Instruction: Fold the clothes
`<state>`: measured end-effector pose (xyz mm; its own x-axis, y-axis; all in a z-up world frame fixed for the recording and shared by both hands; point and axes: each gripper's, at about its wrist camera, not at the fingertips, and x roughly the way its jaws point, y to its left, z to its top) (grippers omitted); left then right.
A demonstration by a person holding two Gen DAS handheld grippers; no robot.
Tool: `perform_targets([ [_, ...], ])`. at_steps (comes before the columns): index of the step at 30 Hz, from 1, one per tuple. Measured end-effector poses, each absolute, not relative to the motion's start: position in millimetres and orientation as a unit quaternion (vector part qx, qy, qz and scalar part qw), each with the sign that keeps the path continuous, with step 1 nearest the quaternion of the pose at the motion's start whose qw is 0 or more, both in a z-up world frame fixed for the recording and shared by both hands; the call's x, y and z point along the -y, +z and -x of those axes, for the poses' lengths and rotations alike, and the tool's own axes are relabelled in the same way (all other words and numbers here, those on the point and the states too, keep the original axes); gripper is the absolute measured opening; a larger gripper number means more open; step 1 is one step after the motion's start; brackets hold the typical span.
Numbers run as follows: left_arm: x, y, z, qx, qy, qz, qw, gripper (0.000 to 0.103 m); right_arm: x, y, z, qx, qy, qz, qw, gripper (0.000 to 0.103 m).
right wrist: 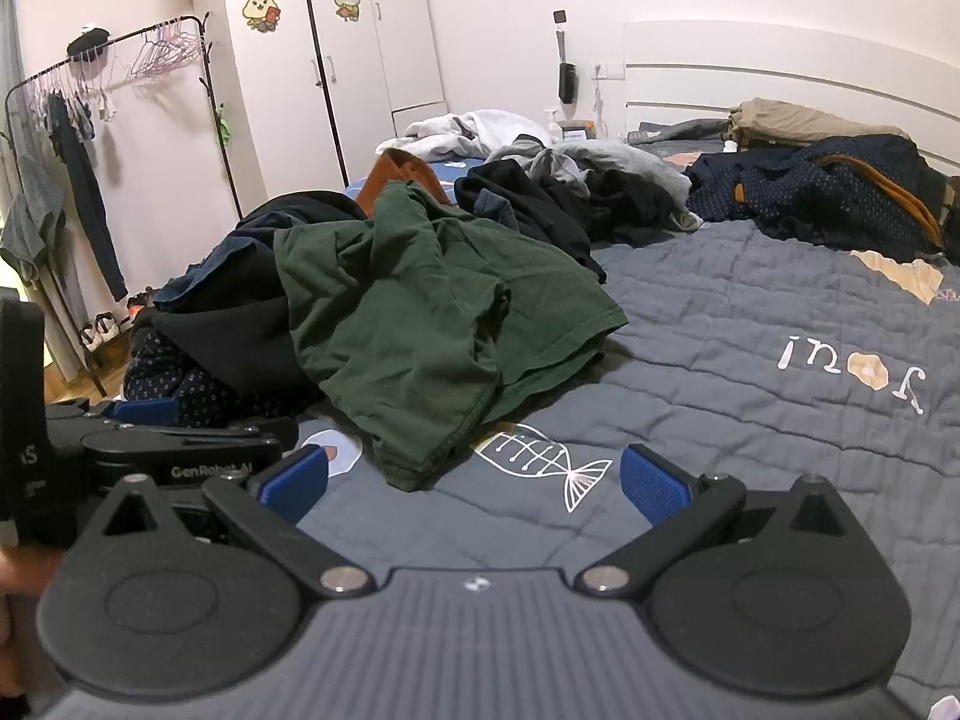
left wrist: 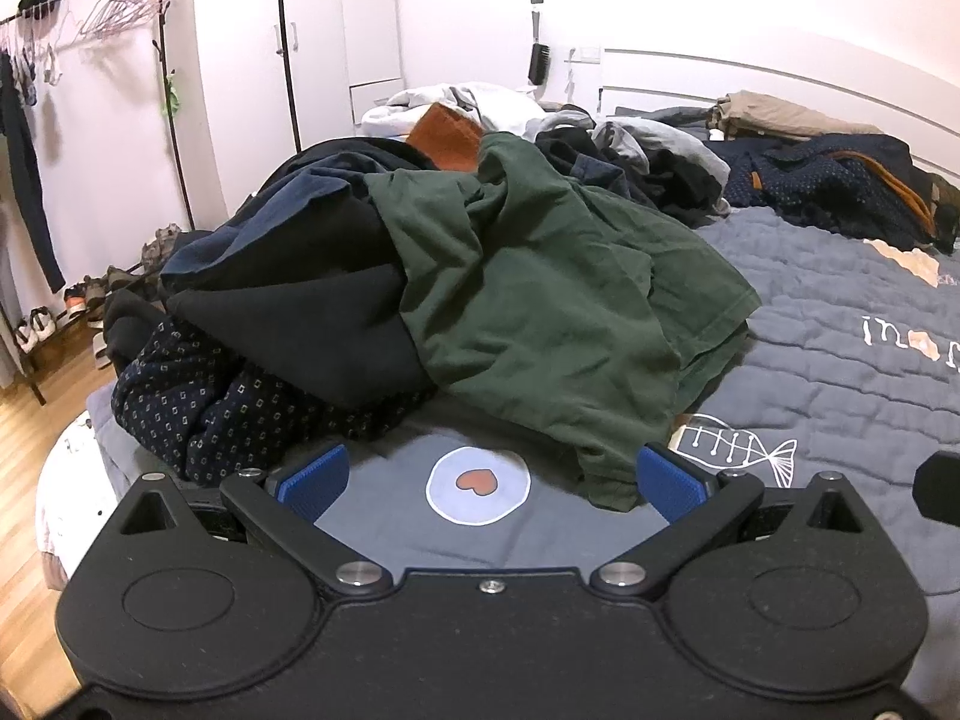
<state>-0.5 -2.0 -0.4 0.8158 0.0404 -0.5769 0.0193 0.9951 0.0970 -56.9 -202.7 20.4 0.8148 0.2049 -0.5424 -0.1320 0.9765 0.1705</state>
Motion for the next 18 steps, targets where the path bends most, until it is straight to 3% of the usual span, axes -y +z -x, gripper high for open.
perform_targets([
  [18, 1.1, -0.4, 0.0, -0.299, 0.005, -0.050, 0.953, 0.103, 199.3, 22.2, 57.5, -0.290, 0.089, -0.060, 0.951, 0.103],
])
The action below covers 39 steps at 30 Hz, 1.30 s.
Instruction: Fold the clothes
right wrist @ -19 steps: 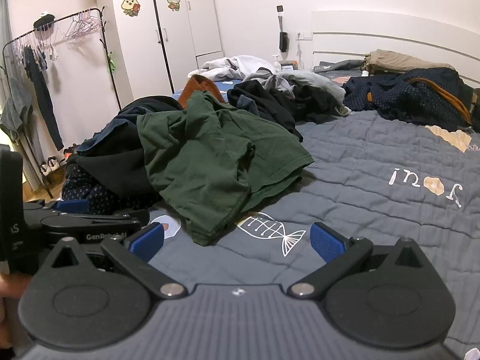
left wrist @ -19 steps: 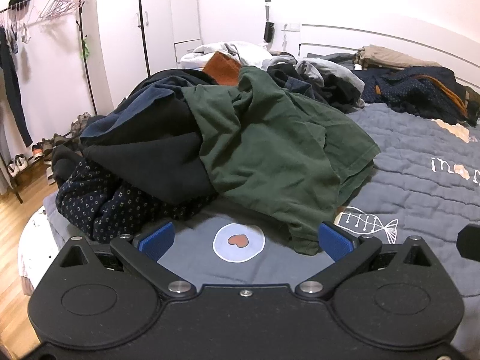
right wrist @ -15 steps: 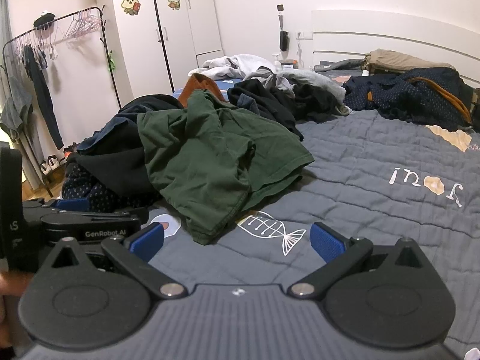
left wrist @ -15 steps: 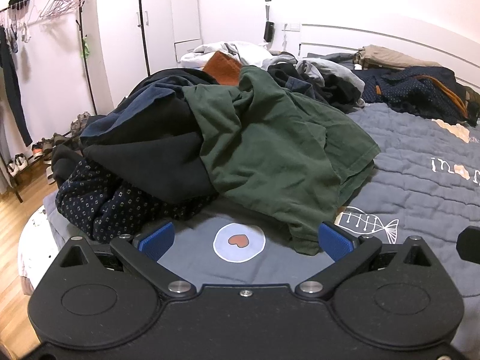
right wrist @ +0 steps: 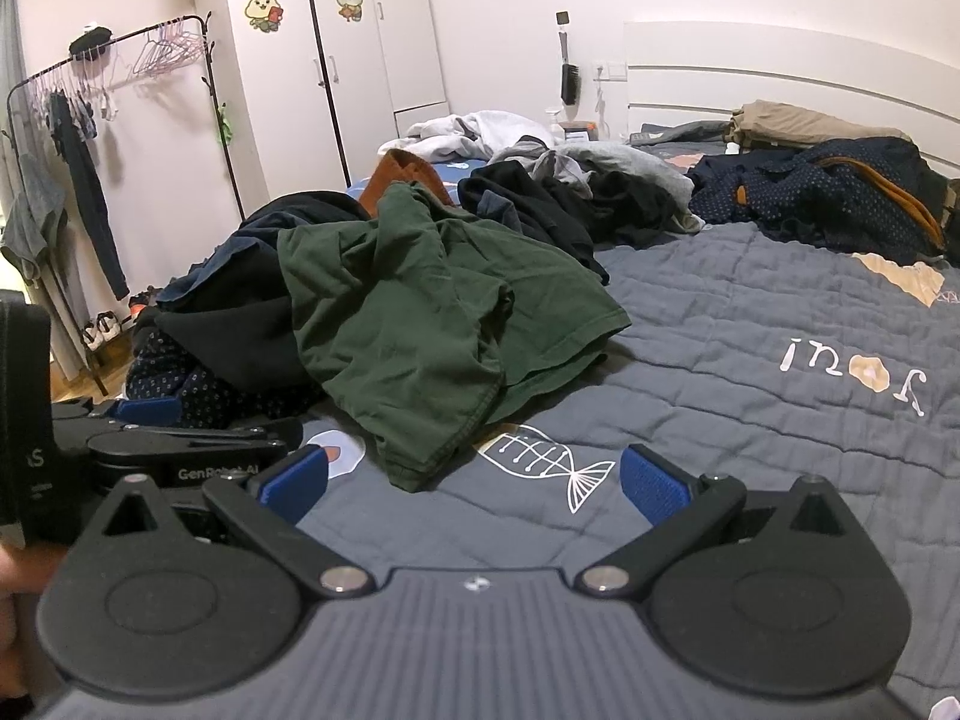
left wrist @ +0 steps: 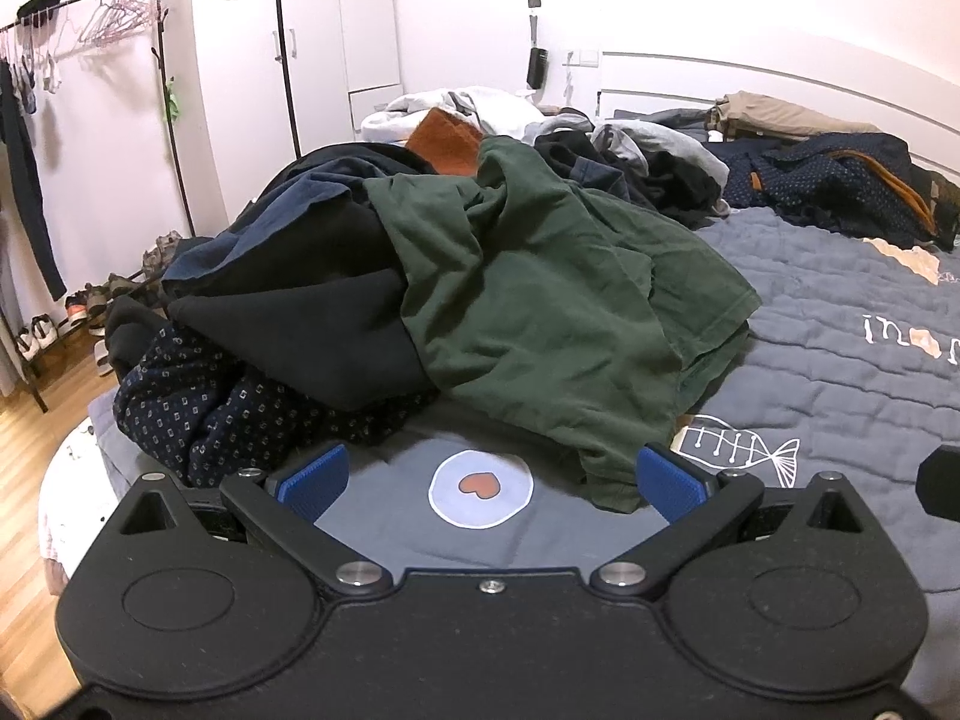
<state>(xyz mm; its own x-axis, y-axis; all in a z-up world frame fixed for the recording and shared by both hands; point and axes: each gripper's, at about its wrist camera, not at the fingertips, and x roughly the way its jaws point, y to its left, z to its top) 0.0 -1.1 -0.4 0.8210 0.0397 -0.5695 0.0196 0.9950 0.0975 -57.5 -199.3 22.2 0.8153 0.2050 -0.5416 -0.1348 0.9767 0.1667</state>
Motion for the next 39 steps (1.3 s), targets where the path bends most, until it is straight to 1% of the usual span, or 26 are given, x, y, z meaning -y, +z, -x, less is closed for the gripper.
perform_targets([
  [39, -0.5, -2.1, 0.5, -0.301, -0.002, -0.047, 0.952, 0.103, 199.3, 22.4, 58.1, -0.291, 0.088, -0.060, 0.951, 0.103],
])
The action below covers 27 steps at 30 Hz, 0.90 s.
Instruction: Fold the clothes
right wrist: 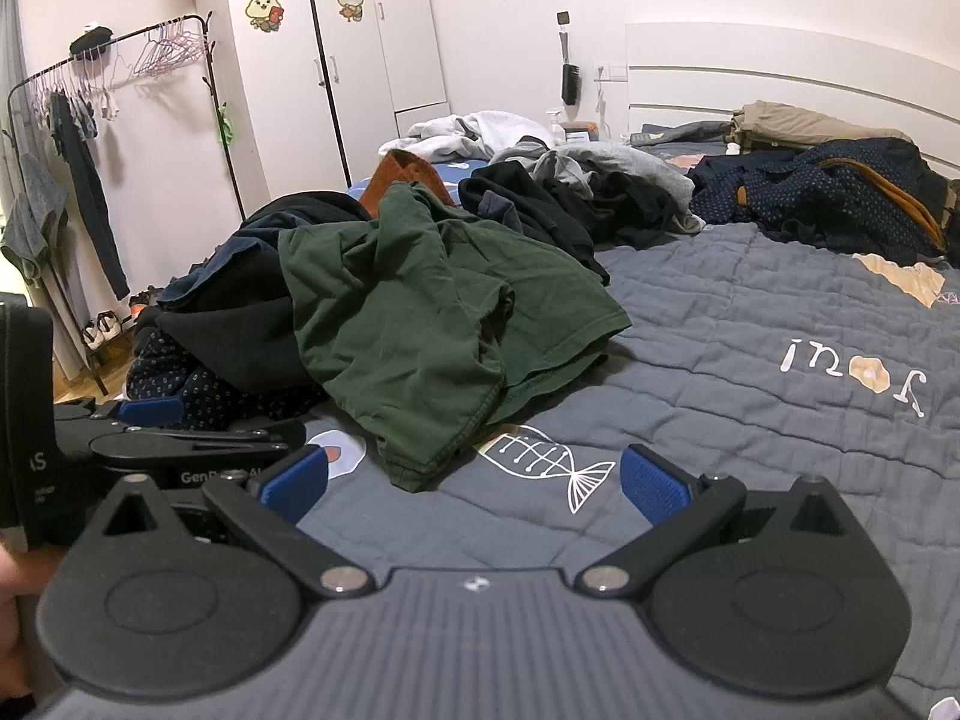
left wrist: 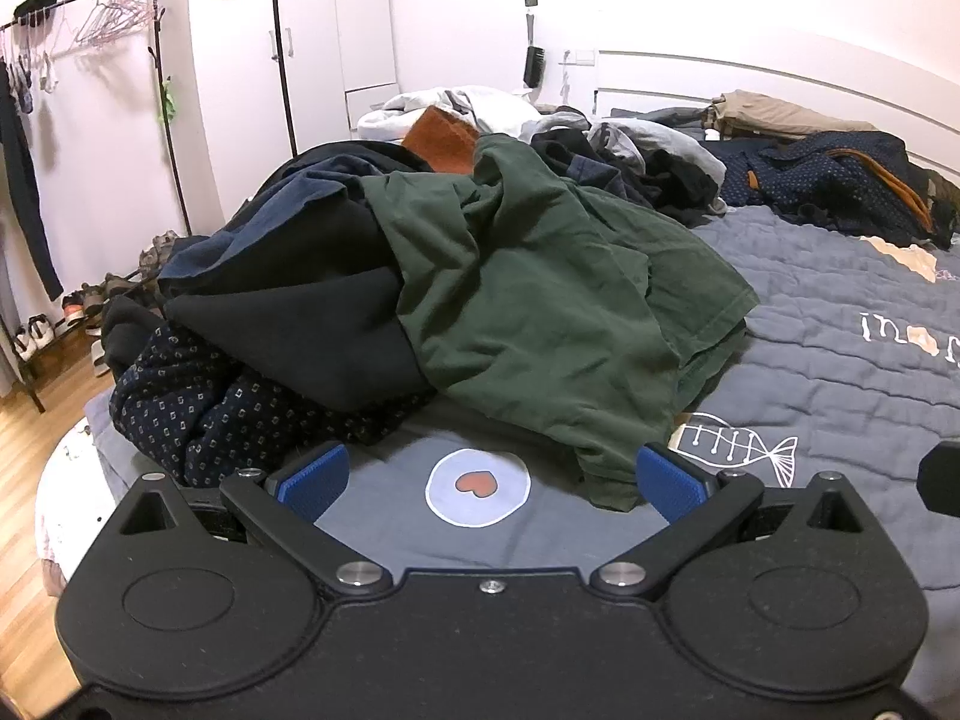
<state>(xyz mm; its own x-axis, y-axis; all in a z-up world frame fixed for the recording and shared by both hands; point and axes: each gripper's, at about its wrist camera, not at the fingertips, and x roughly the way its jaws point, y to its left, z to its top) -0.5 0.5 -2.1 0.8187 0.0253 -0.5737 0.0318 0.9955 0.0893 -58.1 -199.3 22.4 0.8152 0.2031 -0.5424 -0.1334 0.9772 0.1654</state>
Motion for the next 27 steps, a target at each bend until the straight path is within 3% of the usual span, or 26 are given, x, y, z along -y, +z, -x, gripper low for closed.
perform_targets([
  [27, -16.7, -1.7, -3.1, -0.308, -0.024, -0.026, 0.951, 0.103, 201.5, 16.9, 56.0, -0.294, 0.069, -0.071, 0.951, 0.103],
])
